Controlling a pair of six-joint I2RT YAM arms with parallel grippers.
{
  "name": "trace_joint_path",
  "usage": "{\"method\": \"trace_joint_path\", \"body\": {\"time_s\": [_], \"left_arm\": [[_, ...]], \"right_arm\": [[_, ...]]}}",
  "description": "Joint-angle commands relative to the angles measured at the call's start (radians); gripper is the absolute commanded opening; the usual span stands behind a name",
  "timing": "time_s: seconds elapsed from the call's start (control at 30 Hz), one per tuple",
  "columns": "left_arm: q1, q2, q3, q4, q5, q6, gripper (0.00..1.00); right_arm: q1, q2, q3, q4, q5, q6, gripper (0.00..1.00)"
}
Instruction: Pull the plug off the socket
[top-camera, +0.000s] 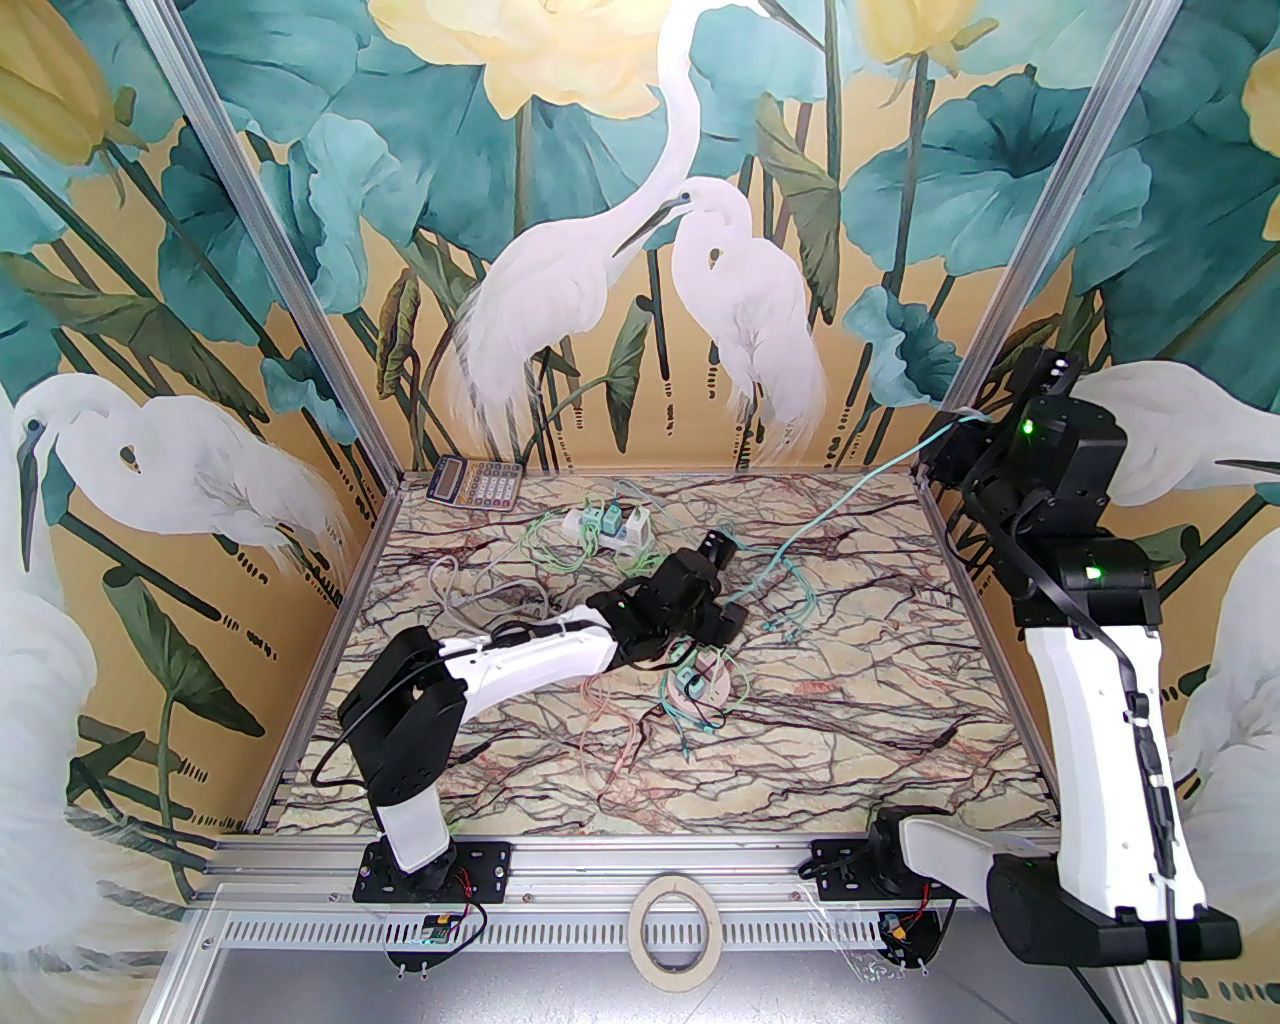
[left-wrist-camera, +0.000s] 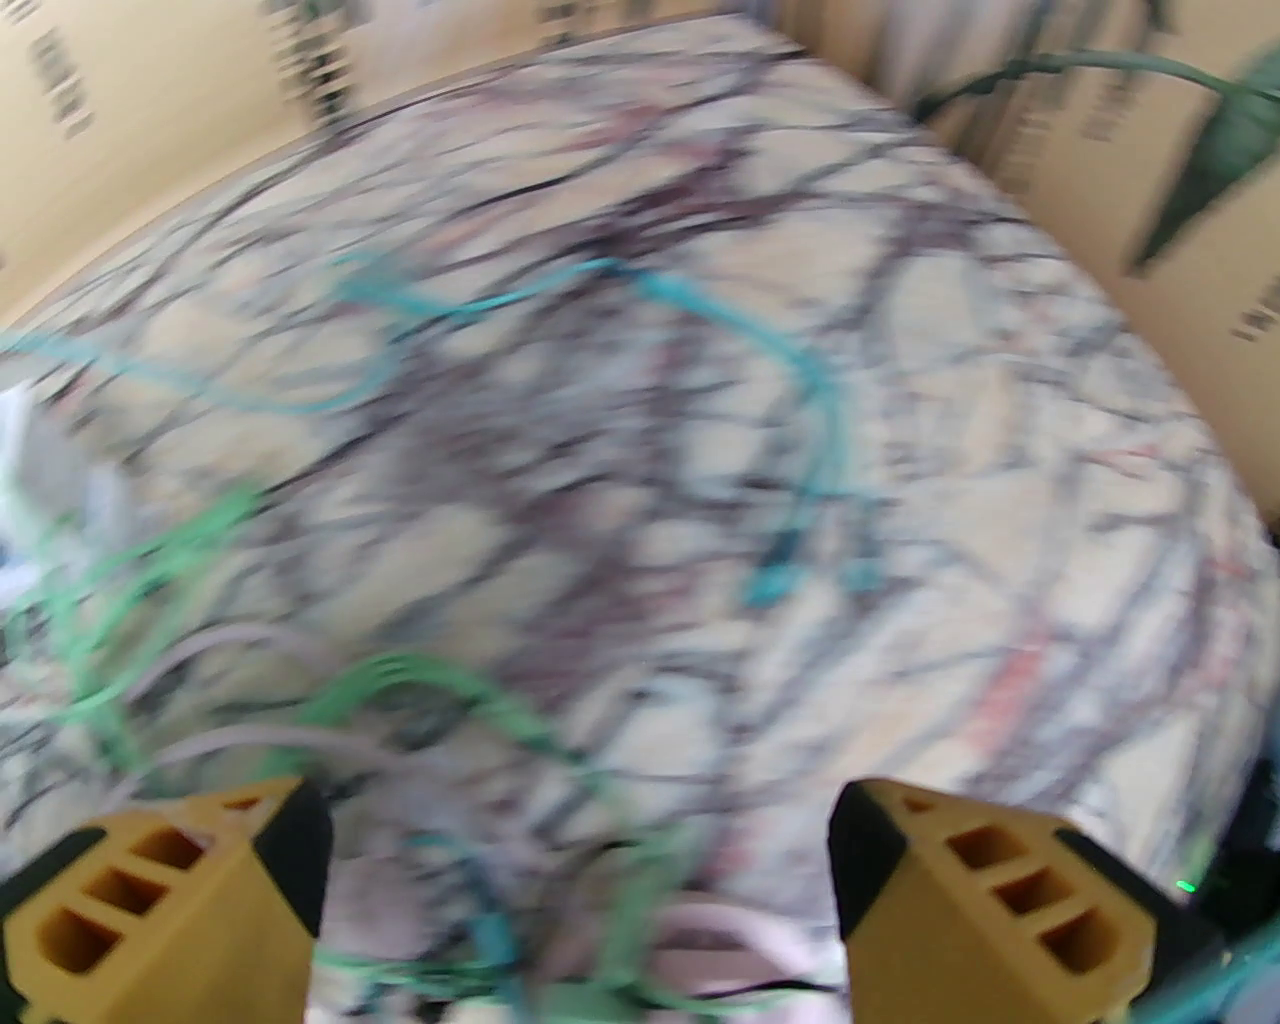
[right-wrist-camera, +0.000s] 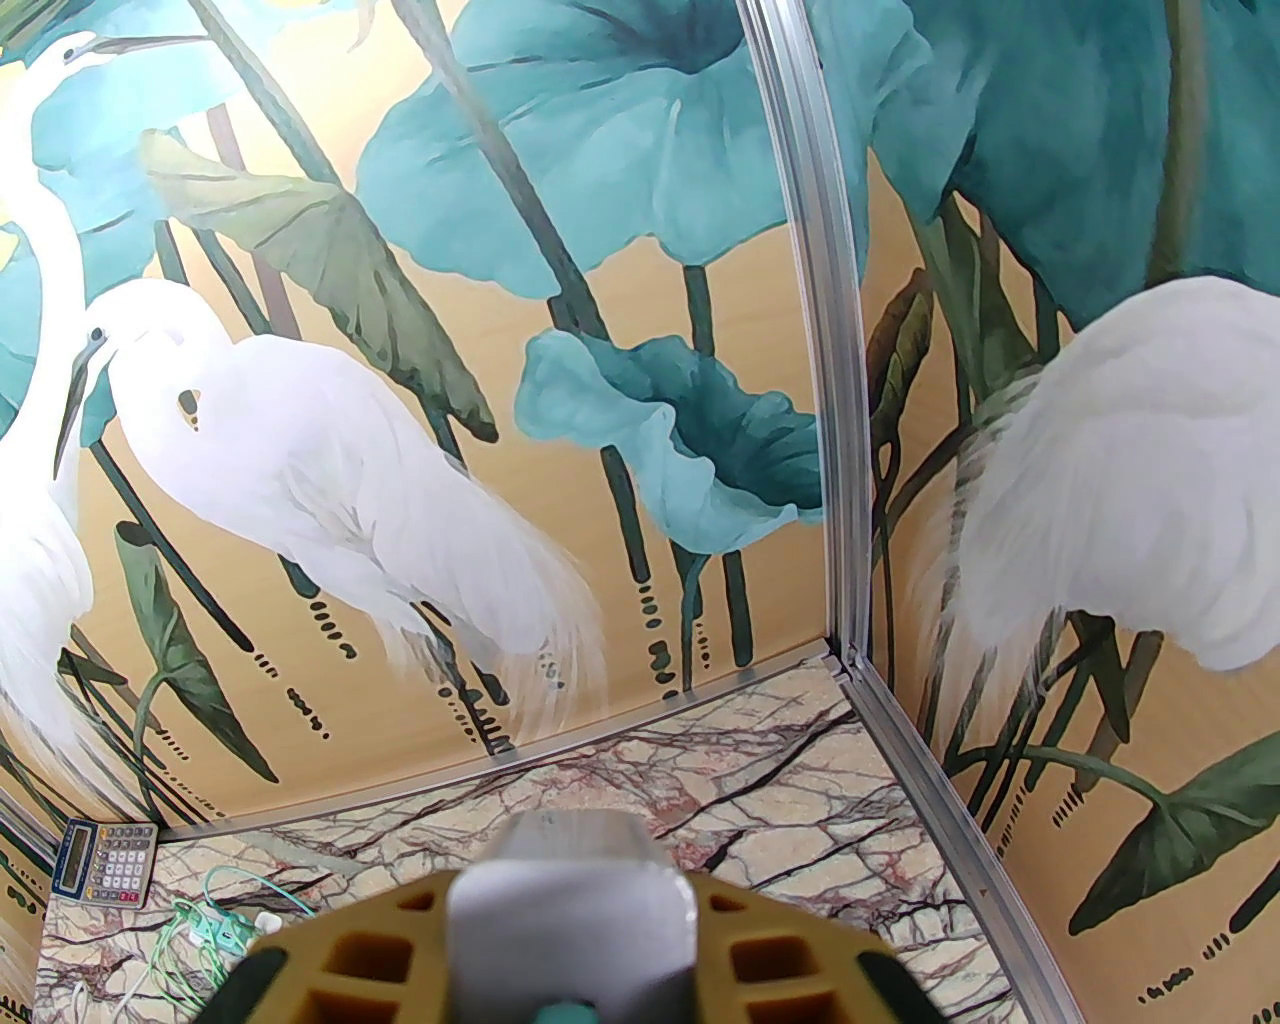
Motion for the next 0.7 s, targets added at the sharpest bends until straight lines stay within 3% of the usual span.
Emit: {"method": "trace_joint_path", "body": {"time_s": [0.0,0.1,0.27,0.5,0.67], "left_arm": [[0.081,-0.118,-0.033,-0.049,-0.143,-0.021,0.86],[0.141,-0.236,-0.025,-0.090,-0.189,-0.011,0.85],[0.226,-0.362,0.052,-0.145,-0.165,0.018,0.84],[0.232,-0.374,0.070,-0.169,-0.159,0.012,0.84],[0.255,-0.346,0.142,-0.229,-0.287,-0.042,0.80]], "right_arm": [[0.004,-0.024,-0.015,0.036,0.038,0.009,0.24],[0.001,-0.018,-0.020,0.032,0.048,0.012,0.23],[-0.014,-0.026,-0.061,0.041,0.054,0.027,0.23],[-0.025,-0.059,-0.128,0.064,0.081,0.023,0.22],[-0.047,-0.090,-0.184,0.078,0.094,0.031,0.22]]}}
